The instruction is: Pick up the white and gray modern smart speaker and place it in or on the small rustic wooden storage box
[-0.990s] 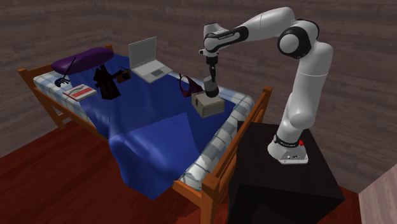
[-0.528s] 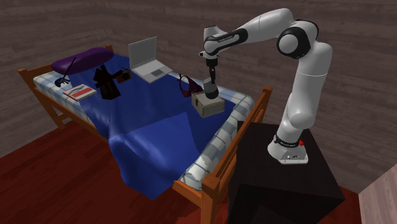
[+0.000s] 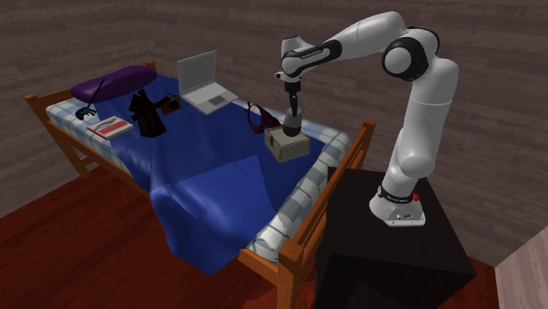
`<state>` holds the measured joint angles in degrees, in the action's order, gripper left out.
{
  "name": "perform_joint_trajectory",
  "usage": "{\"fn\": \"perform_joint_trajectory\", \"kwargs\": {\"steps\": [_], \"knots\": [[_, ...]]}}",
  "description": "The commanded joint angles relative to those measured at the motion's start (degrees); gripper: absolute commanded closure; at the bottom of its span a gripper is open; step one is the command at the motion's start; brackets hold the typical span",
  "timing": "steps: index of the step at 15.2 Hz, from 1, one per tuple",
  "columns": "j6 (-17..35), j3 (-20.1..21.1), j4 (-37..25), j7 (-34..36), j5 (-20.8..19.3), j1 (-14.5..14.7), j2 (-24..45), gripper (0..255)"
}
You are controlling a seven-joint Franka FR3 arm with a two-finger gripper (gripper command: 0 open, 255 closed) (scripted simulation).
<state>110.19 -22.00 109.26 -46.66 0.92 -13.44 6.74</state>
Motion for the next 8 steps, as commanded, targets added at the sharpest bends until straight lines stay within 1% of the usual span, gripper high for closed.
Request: {"fn": "perform_joint_trajectory", "kwargs": {"steps": [1,5,8], "knots": [[0.0,0.0,-0.2,0.0,0.1,0.0,0.2,0],[-7.2,0.0,-6.6,0.2,-0.2,0.1,-0.5,0],[-7.2,0.0,-6.6,0.2,-0.2,0.1,-0.5,0]]}}
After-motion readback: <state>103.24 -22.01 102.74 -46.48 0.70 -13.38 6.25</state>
